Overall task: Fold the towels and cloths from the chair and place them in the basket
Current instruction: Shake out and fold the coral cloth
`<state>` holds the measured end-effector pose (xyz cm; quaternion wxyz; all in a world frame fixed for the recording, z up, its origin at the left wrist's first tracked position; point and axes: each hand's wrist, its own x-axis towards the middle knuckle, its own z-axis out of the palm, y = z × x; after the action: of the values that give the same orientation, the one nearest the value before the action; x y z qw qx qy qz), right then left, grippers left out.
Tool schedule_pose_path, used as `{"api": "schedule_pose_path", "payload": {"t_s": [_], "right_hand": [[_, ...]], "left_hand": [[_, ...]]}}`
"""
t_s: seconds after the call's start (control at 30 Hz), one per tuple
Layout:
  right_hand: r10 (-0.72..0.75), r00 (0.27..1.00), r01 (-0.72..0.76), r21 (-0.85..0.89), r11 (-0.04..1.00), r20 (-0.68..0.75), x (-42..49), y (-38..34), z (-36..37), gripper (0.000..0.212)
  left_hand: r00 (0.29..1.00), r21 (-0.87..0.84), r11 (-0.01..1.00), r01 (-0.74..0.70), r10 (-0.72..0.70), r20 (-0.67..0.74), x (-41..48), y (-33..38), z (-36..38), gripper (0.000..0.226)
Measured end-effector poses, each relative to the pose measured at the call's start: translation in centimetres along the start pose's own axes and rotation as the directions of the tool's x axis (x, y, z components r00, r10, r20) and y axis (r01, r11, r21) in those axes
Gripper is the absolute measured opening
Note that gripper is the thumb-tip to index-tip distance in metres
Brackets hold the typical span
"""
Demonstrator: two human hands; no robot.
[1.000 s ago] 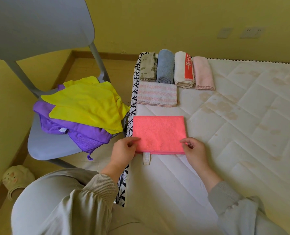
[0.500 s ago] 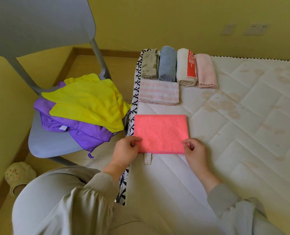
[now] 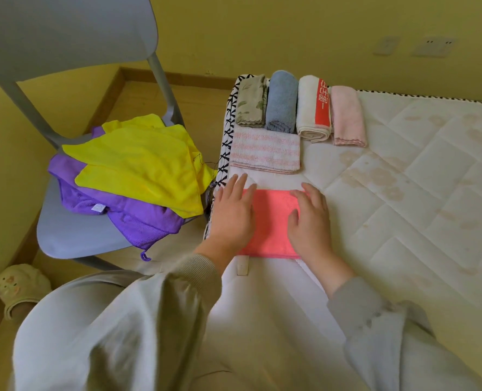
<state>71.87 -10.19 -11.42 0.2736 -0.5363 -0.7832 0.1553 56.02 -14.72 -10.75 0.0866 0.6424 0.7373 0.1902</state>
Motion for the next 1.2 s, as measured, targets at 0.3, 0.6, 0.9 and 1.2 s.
{"api": "schedule_pose_path", "payload": {"t_s": [0.3, 0.6, 0.9, 1.2], "right_hand": [[-0.070, 0.900, 0.247, -0.370, 0.896, 0.430, 0.0, 1.8, 4.7, 0.067], [0.240, 0.917, -0.071, -0.463, 0.883, 0.318, 0.8, 4.8, 3.2, 0.062], [0.544, 0.811, -0.457, -0.348, 0.819, 0.216, 2.2, 3.1, 0.5, 0.046], [0.360, 0.784, -0.326, -0.157, 0.932, 0.506, 6.8, 0.5, -3.9, 0.005]], "left_hand": [[0.953, 0.209, 0.977, -0.043, -0.022, 0.302, -0.9, -2.8, 4.6, 0.076], [0.960, 0.193, 0.981, 0.021, -0.073, 0.269, -1.4, -3.7, 4.2, 0.076], [0.928, 0.207, 0.973, 0.102, -0.168, 0.331, 3.1, -2.8, 0.1, 0.055], [0.766, -0.466, 0.660, 0.589, -0.273, 0.581, 2.5, -2.4, -3.4, 0.006]]}}
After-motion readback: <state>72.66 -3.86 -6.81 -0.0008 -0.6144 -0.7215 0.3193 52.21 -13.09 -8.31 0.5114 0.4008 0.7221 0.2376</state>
